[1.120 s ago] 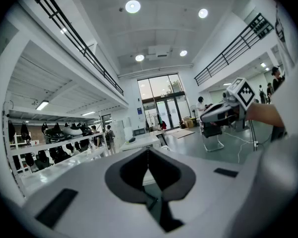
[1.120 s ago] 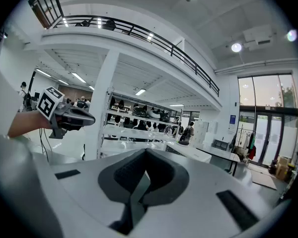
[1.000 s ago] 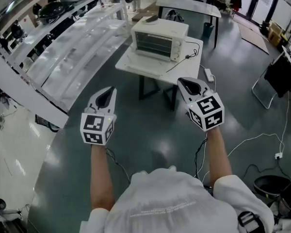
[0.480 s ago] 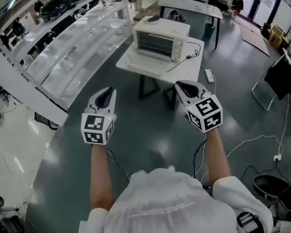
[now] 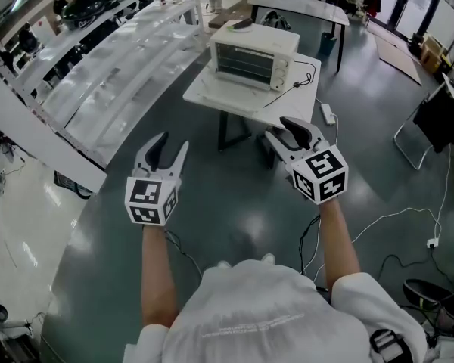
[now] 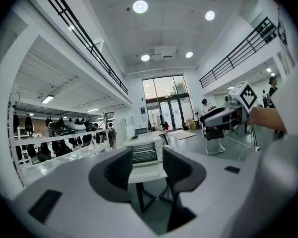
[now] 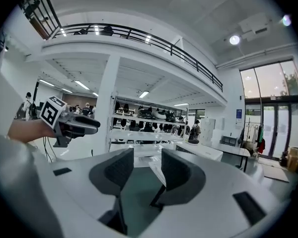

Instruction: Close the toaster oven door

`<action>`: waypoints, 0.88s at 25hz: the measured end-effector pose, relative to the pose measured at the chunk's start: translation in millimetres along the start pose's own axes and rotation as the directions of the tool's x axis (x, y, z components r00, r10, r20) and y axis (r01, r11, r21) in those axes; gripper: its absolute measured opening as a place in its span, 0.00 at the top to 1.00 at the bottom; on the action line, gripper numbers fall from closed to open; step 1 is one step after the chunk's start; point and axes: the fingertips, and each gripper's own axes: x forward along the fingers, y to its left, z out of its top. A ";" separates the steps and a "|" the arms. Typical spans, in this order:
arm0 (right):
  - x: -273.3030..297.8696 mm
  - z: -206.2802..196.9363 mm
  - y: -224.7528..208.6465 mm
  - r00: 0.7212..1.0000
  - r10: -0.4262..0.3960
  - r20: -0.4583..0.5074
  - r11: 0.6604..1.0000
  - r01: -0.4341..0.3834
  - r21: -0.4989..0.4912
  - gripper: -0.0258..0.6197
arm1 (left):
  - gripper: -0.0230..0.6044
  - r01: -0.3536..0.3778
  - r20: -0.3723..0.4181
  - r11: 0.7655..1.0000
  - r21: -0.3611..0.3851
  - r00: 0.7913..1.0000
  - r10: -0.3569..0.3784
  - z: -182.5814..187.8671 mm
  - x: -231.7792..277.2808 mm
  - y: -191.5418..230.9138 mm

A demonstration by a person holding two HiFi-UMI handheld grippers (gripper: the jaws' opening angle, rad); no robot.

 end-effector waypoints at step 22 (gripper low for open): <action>38.9 -5.9 52.1 0.992 -0.095 -0.083 0.995 0.096 0.018 0.69 | 0.66 0.095 -0.037 0.995 -0.020 0.995 -0.095 -47.0 -17.5 62.1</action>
